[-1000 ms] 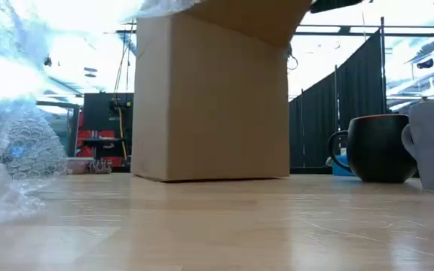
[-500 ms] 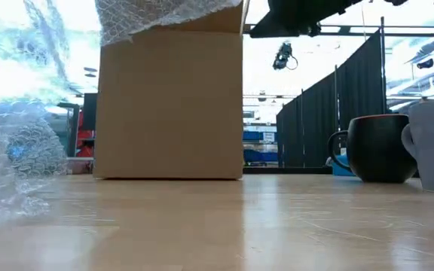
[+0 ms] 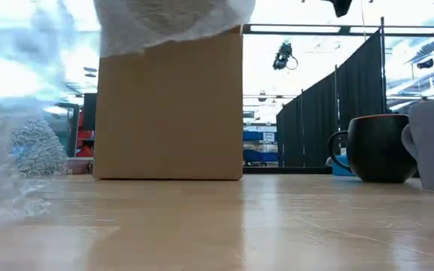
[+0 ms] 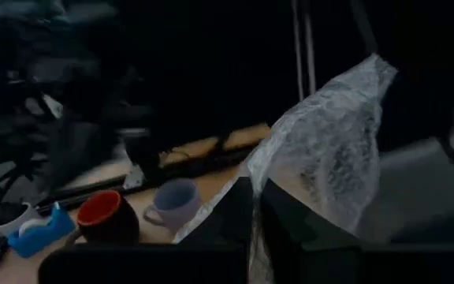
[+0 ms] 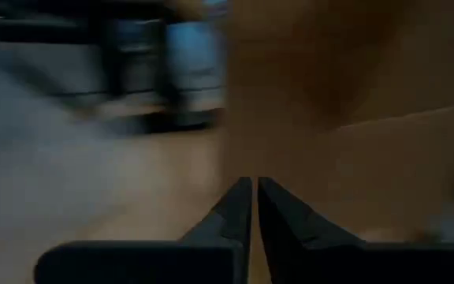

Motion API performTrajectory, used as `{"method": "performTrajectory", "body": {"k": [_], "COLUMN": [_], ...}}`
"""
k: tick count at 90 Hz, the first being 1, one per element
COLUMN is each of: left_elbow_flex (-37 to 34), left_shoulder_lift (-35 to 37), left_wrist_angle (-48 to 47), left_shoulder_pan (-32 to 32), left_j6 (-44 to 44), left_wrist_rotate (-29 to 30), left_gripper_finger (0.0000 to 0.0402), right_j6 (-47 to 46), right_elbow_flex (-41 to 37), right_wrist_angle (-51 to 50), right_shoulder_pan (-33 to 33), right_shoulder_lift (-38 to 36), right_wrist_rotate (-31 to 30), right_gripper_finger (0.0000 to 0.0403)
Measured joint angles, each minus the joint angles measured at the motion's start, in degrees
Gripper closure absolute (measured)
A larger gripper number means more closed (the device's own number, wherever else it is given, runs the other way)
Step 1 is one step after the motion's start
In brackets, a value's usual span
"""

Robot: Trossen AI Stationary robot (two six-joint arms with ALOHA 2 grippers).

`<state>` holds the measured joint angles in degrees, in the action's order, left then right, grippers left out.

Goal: Wrap mug
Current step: Wrap the blue mug with the top bubble wrap

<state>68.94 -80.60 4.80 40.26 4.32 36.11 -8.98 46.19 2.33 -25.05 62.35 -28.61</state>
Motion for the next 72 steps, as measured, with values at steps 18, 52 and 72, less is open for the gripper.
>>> {"method": "performTrajectory", "body": {"k": [18, 52, 72], "left_elbow_flex": [-0.91, -0.91, -0.91], "left_shoulder_lift": [0.0, 0.0, 0.0], "left_wrist_angle": [2.9, 2.56, 2.55], "left_shoulder_pan": [-2.45, -2.79, -2.79], "left_j6": [-1.81, -2.23, -3.51], "left_wrist_rotate": [5.34, 11.42, 15.53], "left_gripper_finger": [0.0402, 0.0402, 0.0402], "right_j6": [-1.48, 1.25, 6.92], "right_elbow_flex": [-0.02, -0.02, -0.02], "right_wrist_angle": [4.36, 13.28, 20.73], "right_shoulder_pan": [-6.84, -11.89, -13.12], "right_shoulder_lift": [5.18, 9.14, 7.79], "right_wrist_rotate": [9.3, 8.79, 8.84], "right_gripper_finger": [0.0403, 0.0332, 0.0241]}}
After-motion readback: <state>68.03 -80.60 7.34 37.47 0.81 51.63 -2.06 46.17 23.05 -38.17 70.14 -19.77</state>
